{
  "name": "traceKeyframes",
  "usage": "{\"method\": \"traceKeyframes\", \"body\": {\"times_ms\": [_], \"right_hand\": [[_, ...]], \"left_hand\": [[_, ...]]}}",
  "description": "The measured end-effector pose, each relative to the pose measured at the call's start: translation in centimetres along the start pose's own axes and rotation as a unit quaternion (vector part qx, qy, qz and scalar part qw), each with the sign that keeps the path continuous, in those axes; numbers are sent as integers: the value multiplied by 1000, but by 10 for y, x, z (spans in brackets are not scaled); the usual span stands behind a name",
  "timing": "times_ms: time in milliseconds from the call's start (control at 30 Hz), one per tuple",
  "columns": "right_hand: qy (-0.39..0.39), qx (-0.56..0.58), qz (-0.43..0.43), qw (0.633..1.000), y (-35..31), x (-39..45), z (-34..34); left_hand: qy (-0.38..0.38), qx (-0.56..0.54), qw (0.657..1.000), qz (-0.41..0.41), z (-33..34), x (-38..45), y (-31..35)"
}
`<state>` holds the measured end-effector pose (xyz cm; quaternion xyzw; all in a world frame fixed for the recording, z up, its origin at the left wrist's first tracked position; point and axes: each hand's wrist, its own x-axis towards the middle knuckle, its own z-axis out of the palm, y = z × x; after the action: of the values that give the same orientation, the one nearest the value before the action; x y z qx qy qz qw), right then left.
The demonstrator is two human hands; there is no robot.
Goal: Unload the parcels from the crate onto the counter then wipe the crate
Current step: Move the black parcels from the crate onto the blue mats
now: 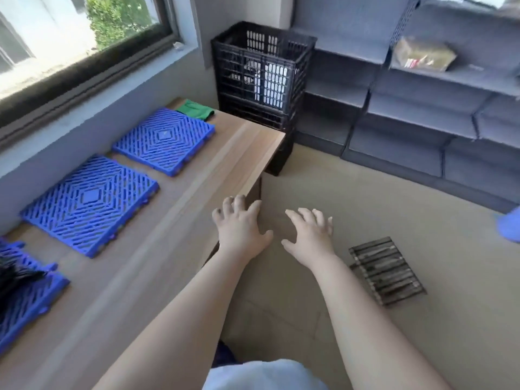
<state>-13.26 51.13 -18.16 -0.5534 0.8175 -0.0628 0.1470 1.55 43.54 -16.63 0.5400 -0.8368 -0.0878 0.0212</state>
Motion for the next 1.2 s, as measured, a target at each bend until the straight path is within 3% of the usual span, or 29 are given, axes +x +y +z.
{"method": "traceKeyframes", "body": {"times_ms": [333, 567, 867, 1000, 1200], "right_hand": [[103, 31, 64, 992, 83, 84, -23], [22, 7, 134, 991, 114, 224, -69], [39, 12, 140, 989, 139, 385, -136], [51, 32, 149, 987, 151, 457, -154], [70, 3, 47, 996, 187, 588, -185]], "left_hand": [[-57, 50, 997, 21, 39, 121, 78], [-67, 32, 996, 51, 29, 276, 119], [-35, -21, 997, 65, -10, 456, 163], [-14, -37, 999, 0, -12, 519, 175], [21, -31, 995, -95, -16, 639, 187]]}}
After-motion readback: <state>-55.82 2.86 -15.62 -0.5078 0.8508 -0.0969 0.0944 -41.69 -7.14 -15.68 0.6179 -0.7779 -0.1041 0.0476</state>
